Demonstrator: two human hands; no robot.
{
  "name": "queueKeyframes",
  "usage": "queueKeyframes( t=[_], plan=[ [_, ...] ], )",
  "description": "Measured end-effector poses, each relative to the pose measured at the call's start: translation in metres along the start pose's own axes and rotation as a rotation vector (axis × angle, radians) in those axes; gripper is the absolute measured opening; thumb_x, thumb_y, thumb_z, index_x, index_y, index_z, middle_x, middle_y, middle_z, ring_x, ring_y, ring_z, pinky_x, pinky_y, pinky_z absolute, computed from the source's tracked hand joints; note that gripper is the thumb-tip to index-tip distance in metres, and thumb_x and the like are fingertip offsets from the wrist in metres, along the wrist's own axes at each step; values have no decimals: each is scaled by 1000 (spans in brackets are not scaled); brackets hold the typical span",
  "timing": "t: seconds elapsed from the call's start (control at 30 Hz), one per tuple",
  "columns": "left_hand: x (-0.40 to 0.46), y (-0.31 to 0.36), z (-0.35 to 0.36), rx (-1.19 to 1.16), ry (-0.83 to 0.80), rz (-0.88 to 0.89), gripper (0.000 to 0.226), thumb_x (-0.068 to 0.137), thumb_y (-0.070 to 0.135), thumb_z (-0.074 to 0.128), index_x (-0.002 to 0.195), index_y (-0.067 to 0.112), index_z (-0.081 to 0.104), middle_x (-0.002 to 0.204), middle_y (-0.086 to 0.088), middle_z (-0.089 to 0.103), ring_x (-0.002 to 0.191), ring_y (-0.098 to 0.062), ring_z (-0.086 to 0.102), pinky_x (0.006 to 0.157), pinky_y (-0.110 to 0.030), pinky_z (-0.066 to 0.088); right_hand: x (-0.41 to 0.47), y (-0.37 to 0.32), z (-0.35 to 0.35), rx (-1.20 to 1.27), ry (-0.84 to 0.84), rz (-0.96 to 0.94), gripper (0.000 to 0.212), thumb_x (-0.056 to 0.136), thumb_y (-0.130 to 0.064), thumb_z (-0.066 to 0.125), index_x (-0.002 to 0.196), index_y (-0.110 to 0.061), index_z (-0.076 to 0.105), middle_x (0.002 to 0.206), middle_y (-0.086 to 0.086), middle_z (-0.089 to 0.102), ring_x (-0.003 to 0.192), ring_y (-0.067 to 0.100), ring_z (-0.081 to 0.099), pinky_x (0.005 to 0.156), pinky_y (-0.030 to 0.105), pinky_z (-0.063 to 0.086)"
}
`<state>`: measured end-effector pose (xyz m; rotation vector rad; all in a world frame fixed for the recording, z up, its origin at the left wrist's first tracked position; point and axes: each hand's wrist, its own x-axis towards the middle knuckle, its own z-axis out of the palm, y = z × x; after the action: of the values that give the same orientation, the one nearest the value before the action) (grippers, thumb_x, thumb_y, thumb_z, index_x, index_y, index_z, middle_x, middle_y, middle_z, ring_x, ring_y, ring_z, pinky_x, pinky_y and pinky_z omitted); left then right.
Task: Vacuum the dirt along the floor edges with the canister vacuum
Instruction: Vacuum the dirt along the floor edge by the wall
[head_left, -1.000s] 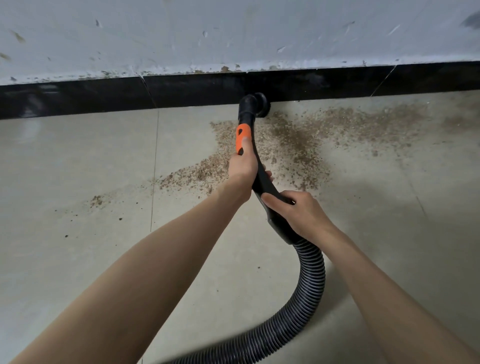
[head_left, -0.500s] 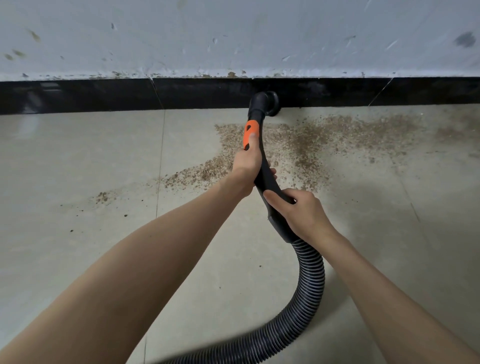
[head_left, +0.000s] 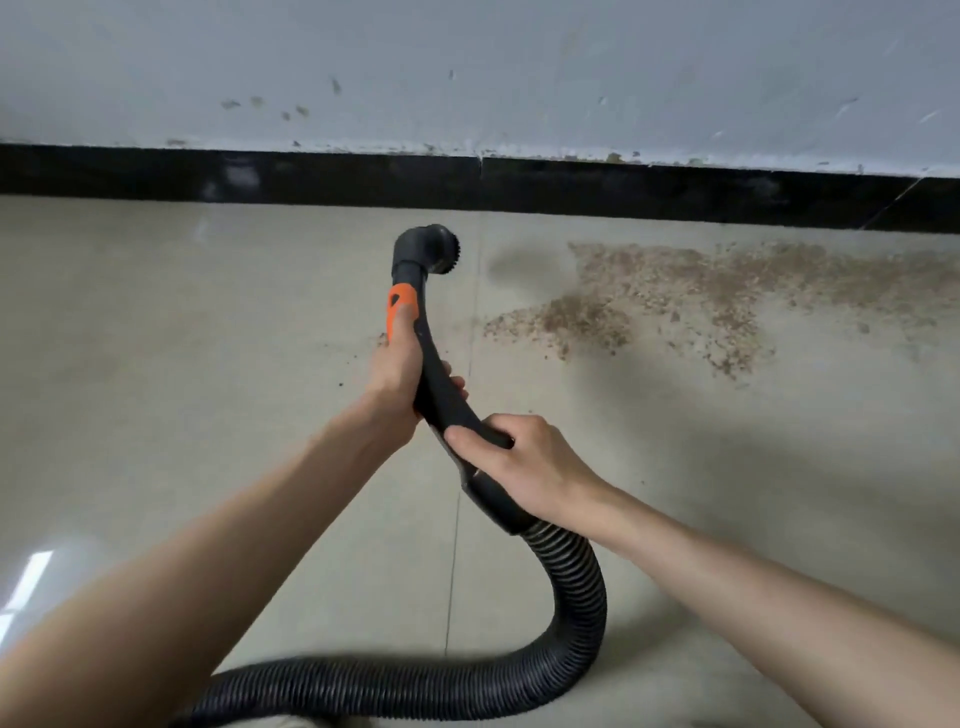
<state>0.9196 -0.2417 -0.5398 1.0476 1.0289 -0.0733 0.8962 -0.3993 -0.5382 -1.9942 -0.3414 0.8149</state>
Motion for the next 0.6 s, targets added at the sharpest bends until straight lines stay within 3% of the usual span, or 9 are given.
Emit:
queueKeyframes(
  t=[0.1, 0.2, 0.33, 0.43, 0.6],
  plan=[
    [-21, -14, -52, -129, 71, 8, 62, 83, 73, 48, 115, 20, 45, 64, -6, 46, 37, -18, 52, 46, -26, 47, -8, -17, 28, -133, -142, -11, 46, 84, -57, 61, 59, -20, 50, 48, -12, 53, 47, 1, 46, 49, 20, 34],
    [-38, -32, -93, -258, 139, 17, 53, 84, 72, 46, 111, 26, 45, 62, -3, 44, 37, -16, 51, 45, -26, 47, -12, -29, 49, -242, -276, -25, 49, 84, -58, 62, 54, -22, 47, 40, -15, 47, 41, 0, 43, 46, 20, 32],
    [-44, -45, -126, -374, 211, 15, 52, 85, 71, 45, 114, 27, 44, 64, -2, 41, 41, -17, 48, 44, -25, 47, -11, -44, 71, -358, -394, -57, 51, 86, -58, 60, 54, -20, 49, 50, -9, 45, 52, 11, 46, 55, 29, 35],
    [-41, -47, -132, -382, 238, -11, 55, 87, 69, 44, 118, 24, 40, 67, -3, 42, 46, -19, 48, 45, -26, 45, -8, -53, 76, -380, -438, -22, 51, 89, -58, 59, 59, -18, 49, 57, -4, 44, 56, 14, 43, 56, 30, 31],
    [-34, -45, -122, -280, 233, -18, 51, 87, 70, 42, 105, 22, 44, 70, -6, 49, 50, -19, 56, 50, -29, 46, -12, -50, 68, -325, -391, 53, 52, 88, -58, 60, 61, -17, 45, 56, -4, 39, 53, 13, 38, 54, 31, 26]
  ],
)
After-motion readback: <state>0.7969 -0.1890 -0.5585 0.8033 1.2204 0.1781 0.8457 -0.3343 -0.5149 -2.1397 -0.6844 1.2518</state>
